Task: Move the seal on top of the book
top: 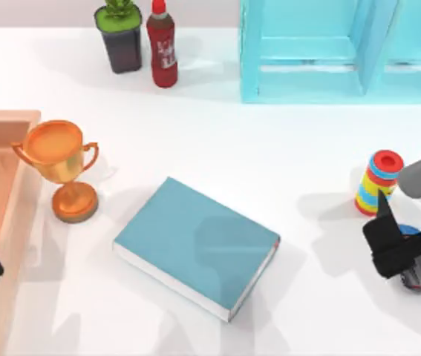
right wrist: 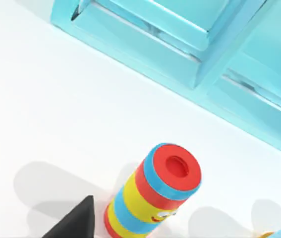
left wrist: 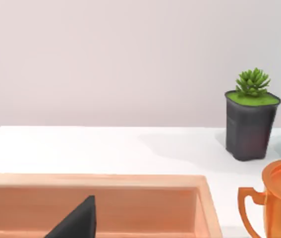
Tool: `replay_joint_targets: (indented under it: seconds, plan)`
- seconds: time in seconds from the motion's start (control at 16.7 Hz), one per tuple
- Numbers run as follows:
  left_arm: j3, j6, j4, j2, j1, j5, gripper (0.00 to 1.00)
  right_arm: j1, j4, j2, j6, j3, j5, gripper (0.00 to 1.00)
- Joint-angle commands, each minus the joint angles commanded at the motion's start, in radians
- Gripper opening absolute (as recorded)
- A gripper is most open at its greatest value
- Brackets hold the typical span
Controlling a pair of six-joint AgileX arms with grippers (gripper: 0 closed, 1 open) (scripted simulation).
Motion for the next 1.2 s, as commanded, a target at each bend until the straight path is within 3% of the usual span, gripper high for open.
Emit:
replay_joint_targets:
  seconds: [0.36,0.6,0.78,1.2]
  plan:
    - [0.0,0.0,0.0,0.0,0.0,0.0,1.0,-0.496,0.087,-0.588,0.088,-0.304,-0.381,1.0]
    - [0.0,0.0,0.0,0.0,0.0,0.0,1.0,-0.701,0.127,-0.804,0.126,-0.443,-0.554,1.0]
    - [0.0,0.0,0.0,0.0,0.0,0.0,1.0,-0.751,0.138,-0.856,0.136,-0.481,-0.6,1.0]
    - [0.031,0.005,-0.029,0.031,0.004,0.003,1.0,-0.751,0.138,-0.856,0.136,-0.481,-0.6,1.0]
